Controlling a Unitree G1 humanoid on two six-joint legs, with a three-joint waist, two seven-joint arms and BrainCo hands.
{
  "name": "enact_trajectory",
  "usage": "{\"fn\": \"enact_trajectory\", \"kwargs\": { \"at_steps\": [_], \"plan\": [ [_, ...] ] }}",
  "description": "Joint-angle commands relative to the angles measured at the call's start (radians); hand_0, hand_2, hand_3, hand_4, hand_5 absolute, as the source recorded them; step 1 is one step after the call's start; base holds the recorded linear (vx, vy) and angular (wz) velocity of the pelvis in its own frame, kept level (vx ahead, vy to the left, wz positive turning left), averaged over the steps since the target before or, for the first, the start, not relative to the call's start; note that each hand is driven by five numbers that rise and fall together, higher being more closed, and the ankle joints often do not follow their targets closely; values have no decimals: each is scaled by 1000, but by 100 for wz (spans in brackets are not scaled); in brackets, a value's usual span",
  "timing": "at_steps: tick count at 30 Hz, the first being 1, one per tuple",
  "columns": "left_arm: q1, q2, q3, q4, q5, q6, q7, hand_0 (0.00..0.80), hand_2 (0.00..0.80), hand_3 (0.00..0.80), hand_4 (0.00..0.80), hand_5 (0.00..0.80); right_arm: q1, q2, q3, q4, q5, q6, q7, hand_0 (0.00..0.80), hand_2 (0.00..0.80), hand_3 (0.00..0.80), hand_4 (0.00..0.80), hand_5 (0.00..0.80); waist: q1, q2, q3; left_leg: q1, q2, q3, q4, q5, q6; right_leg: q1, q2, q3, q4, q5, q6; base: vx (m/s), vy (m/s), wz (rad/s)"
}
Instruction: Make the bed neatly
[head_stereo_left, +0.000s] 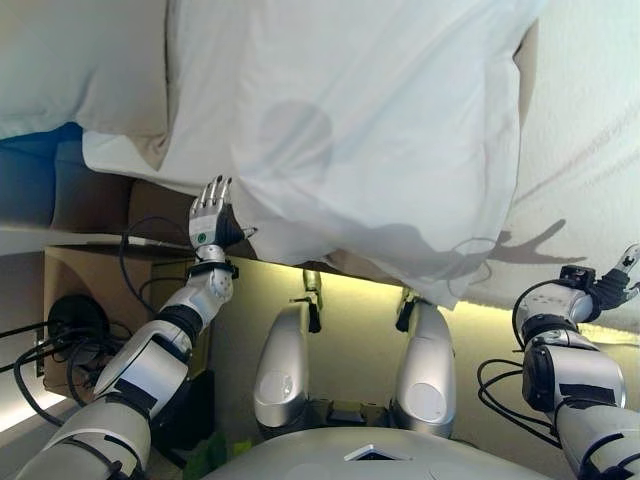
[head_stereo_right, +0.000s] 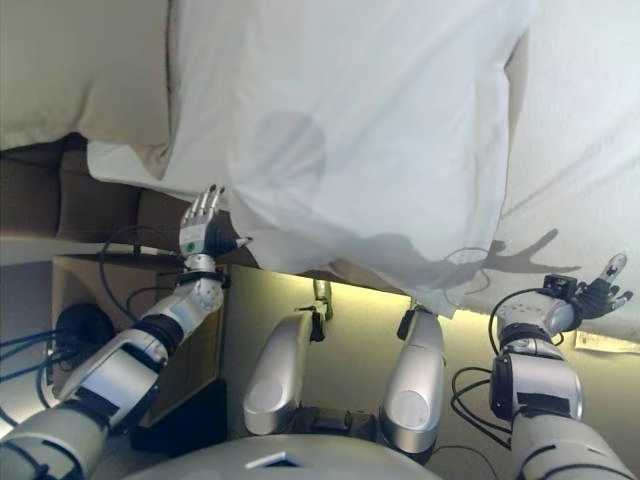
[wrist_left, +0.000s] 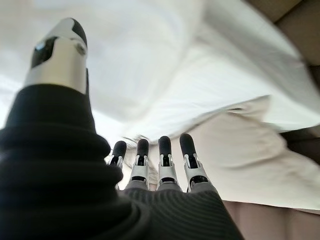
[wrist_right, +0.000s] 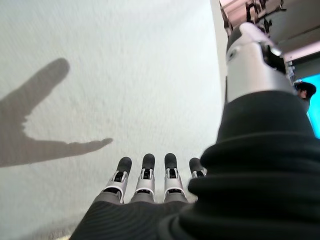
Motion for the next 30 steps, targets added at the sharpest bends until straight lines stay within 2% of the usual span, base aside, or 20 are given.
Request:
{"fn": "enact_trajectory", "kwargs": {
  "at_steps": [1,6,9,12,20,22,27,30],
  "plan": [
    [17,69,30,-15,-39,-45,0,0,0,0,0,0,68,12,-45,25,-3,-32,17,0,0,0,0,0,28,-100,-97,34,23,-35,-8,-11,-6,185,-77,3,-217,115,94,124,-39,3],
    [112,57,87,-53,-95,-116,-102,0,0,0,0,0,129,13,-79,33,-113,-4,-22,0,0,0,0,0,38,-107,-194,151,34,-21,-135,14,-15,284,-49,-6,-316,132,107,175,-6,1],
    [169,45,123,-107,-196,-167,-240,0,0,0,0,0,175,12,-96,17,-206,24,-56,0,0,0,0,0,44,-113,-247,205,41,-15,-191,33,-18,323,-33,-14,-350,139,109,200,-4,5],
    [222,42,159,-175,-265,-195,-372,0,0,0,0,0,217,16,-112,-7,-260,65,-42,0,0,0,0,0,52,-120,-289,251,49,-12,-218,36,-20,353,-19,-22,-365,136,109,180,-31,7],
    [351,51,266,-329,-446,-197,-550,0,0,0,0,0,303,73,-116,-91,-311,128,49,0,0,0,0,0,79,-136,-361,327,59,-6,-235,24,-21,418,5,-41,-395,135,96,114,-15,3],
    [379,47,305,-365,-541,-177,-625,0,0,0,0,0,322,97,-108,-124,-326,139,57,0,0,0,0,0,85,-137,-373,344,61,1,-237,22,-19,437,10,-51,-398,133,90,56,23,2],
    [416,18,365,-399,-759,-137,-794,0,0,0,0,0,347,136,-91,-181,-370,164,93,0,0,0,0,0,95,-142,-390,368,59,-4,-251,25,-17,459,15,-66,-398,132,86,17,39,7],
    [433,2,407,-401,-808,-120,-837,0,0,0,0,0,357,167,-59,-236,-389,190,108,0,0,0,0,0,96,-148,-399,385,57,-2,-262,26,-15,464,20,-65,-397,131,83,3,45,8]
  ]
}}
